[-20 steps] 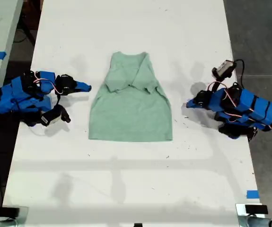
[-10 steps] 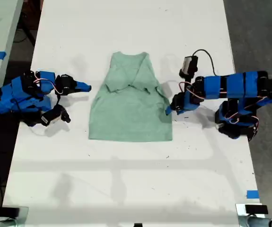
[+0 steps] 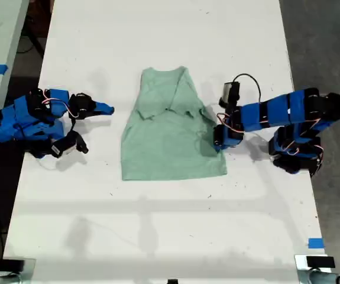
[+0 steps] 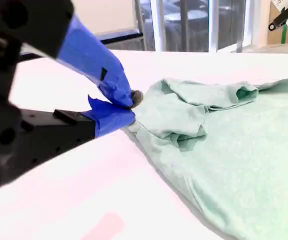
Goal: Fold t shirt
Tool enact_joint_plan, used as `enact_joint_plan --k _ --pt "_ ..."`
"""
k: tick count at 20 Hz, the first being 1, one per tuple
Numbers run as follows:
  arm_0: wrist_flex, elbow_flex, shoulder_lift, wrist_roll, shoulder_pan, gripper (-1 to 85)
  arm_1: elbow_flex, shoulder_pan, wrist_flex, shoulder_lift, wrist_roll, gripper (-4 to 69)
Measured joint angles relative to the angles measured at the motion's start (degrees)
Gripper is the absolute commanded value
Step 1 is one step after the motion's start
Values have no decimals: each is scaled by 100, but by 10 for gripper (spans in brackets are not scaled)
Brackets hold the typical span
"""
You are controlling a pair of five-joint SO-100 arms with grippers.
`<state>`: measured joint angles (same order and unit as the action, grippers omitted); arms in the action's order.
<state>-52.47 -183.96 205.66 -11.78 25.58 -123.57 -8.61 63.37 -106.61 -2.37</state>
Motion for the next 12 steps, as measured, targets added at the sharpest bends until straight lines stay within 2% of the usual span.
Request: enact_joint_plan --k 5,12 --pt "0 0 0 0 0 -1 1213 26 686 -9 -264 -13" --pt "0 0 0 0 0 -1 3621 527 729 1292 -993 -13"
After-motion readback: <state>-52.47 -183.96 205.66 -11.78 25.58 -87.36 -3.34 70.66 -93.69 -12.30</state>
